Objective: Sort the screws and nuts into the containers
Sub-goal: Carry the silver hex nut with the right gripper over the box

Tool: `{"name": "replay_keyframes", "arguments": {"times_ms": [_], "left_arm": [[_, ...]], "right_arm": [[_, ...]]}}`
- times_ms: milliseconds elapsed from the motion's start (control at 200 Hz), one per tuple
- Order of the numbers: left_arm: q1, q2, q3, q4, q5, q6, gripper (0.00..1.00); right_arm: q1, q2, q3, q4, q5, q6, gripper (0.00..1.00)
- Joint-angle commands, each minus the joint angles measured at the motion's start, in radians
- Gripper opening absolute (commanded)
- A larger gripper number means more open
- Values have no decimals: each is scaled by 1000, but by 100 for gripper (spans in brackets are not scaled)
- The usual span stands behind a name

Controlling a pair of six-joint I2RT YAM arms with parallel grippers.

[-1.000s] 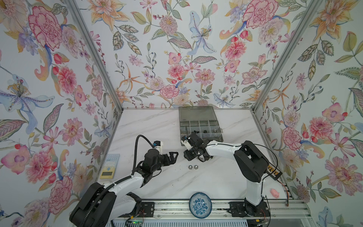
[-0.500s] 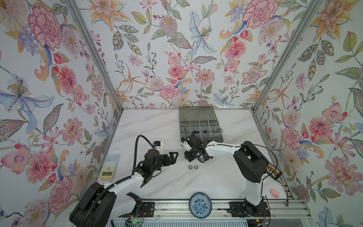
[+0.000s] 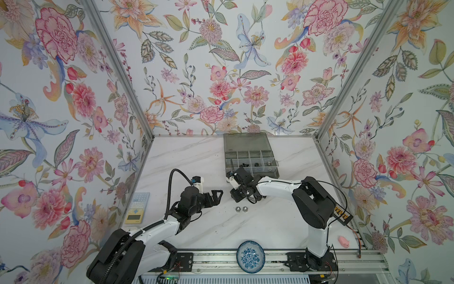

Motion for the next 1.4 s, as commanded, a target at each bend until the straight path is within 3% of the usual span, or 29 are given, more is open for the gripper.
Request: {"name": "replay_keyframes", "arguments": {"times_ms": [0,335,616,816,1396], "left_arm": [[14,-15,-12,1,0,-5,99],[14,-6,-18,14,1,-5,99],[15,-5,-23,20,2,-6,99],[14,-3,-17,24,7,-9,99],[14,-15,4,-4,5,-14,99]], "right_arm": [[-13,-56,-22,-9,-37,-2,6],[-103,-231,-44,-4,-34,-23,6],[-387,-289,-14,-25,-29,12,6],[-527,-203,69,-61,-4,36,7],[-547,30,263,-85,39,30,9]]}}
